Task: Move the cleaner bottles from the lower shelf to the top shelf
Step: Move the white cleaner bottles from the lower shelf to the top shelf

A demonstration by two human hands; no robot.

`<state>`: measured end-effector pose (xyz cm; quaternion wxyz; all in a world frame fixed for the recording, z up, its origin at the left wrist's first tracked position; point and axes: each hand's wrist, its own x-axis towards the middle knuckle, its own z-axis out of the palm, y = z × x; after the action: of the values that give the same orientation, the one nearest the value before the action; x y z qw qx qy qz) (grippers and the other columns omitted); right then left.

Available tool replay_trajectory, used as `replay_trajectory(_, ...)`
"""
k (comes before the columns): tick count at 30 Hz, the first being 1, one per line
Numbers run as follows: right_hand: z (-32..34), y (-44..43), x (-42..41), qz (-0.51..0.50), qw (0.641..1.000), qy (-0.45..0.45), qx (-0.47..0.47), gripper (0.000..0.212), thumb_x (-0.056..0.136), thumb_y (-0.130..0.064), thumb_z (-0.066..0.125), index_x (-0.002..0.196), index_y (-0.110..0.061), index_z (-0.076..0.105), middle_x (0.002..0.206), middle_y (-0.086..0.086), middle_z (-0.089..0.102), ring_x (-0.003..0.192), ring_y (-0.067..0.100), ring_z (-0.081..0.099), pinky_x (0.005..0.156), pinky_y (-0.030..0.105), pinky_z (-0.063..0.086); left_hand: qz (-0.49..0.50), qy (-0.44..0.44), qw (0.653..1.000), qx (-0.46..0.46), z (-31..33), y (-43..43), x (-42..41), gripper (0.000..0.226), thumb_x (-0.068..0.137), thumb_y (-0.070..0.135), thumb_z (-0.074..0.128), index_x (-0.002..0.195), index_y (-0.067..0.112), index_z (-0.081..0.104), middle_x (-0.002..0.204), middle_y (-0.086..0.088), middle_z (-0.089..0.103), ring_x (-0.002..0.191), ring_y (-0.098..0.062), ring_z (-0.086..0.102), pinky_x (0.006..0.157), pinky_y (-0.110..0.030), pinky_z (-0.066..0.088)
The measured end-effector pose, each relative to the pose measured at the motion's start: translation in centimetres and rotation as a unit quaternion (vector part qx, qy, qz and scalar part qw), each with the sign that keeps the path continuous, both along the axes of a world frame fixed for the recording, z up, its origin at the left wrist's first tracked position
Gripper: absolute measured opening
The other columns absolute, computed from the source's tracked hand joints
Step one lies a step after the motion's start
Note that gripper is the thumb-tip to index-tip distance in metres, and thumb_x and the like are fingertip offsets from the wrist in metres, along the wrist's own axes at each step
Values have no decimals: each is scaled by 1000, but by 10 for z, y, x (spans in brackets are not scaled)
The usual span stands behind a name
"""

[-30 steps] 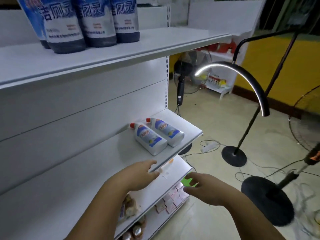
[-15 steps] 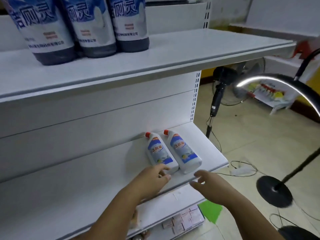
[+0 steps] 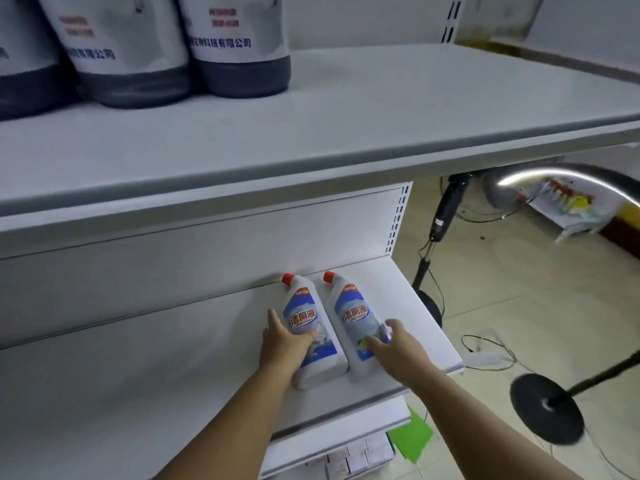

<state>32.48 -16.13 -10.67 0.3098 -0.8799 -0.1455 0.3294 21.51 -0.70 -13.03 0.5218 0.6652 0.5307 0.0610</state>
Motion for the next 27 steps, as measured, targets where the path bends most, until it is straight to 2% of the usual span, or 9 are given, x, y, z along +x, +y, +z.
replay_trajectory(3,-5,8,12,25,1000,-15,-7,46,88,-48,55,123,-19,43,102,-2,55,85,11,57,58,19,45,58,-7,995,-83,5,0,9,62,61,25,86,113,8,57,104,-11,69,84,-25,69,79,-43,59)
replay_trajectory(7,-10,13,31,36,996,76,5,46,77,-49,69,105,-15,58,95,2,69,83,14,67,77,30,57,62,2,990,-128,22,0,11,38,59,13,87,85,8,60,94,-15,72,79,-28,71,77,-40,59)
replay_trajectory(9,-9,14,33,46,994,93,32,40,74,-44,73,98,-16,57,91,3,70,79,15,69,75,32,58,58,7,988,-141,27,-4,11,39,58,10,88,87,7,62,95,-15,72,80,-29,71,80,-42,58)
replay_trajectory(13,-5,15,28,76,987,106,92,36,79,-33,72,101,-14,49,92,6,65,76,18,68,60,30,56,105,-28,981,-160,27,-15,-3,47,57,4,85,97,3,62,92,-17,72,80,-32,71,80,-47,58)
replay_trajectory(17,-5,16,14,128,963,191,142,37,79,-22,72,105,-8,51,93,14,69,79,28,70,68,40,59,196,-133,957,-166,39,-39,-53,52,55,0,84,103,3,62,94,-18,73,85,-35,71,76,-51,58)
replay_trajectory(20,6,27,-18,201,934,233,180,33,80,-18,72,104,-7,53,89,15,70,70,24,71,58,31,55,267,-197,931,-155,52,-56,-109,42,62,-13,75,99,2,65,89,-20,74,79,-36,71,71,-48,59)
replay_trajectory(22,20,36,-48,263,912,249,195,32,79,-19,73,102,-7,55,85,12,71,64,18,70,55,27,55,316,-241,907,-142,66,-71,-148,40,65,-20,66,100,-1,64,88,-24,73,75,-38,70,73,-50,57)
replay_trajectory(26,55,50,-125,399,845,275,227,72,54,-46,86,109,-10,56,98,9,74,85,27,72,78,46,58,394,-326,855,-89,103,-102,-231,40,69,-12,66,108,-2,61,93,-28,71,72,-39,70,62,-44,58)
replay_trajectory(27,64,53,-146,424,828,280,236,73,54,-47,86,109,-12,55,99,8,73,86,26,72,79,46,58,405,-338,846,-73,114,-111,-252,40,68,-7,69,107,-2,62,93,-28,71,70,-39,70,59,-43,58)
